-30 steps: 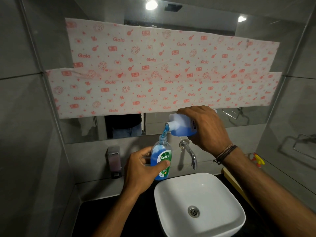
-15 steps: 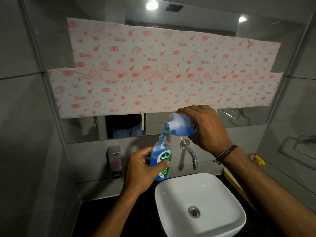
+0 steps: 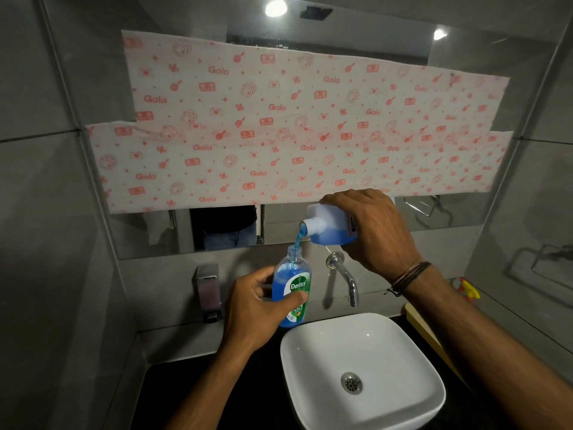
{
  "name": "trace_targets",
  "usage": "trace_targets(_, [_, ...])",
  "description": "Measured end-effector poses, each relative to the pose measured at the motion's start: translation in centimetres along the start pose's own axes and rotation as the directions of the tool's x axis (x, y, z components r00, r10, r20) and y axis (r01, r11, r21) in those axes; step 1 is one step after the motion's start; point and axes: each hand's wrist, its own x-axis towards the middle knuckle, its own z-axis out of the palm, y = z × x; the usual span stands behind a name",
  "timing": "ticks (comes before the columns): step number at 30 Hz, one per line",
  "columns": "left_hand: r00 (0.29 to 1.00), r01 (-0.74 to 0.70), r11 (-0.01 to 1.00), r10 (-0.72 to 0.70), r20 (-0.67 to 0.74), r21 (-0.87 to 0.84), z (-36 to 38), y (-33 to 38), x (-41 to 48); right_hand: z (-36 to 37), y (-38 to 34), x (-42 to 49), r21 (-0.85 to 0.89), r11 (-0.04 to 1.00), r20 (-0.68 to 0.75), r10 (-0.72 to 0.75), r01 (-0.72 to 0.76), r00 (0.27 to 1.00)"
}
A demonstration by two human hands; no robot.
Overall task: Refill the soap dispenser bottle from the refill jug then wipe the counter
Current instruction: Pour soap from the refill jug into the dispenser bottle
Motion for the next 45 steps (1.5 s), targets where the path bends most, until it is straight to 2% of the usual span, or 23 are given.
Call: trace_targets(45, [1.0, 0.001, 1.0, 0.0, 0.006, -0.012, 0.15, -0.43, 0.43, 0.52, 0.07, -0.03, -0.018, 1.0, -0.015, -0.022, 0.022, 1.0])
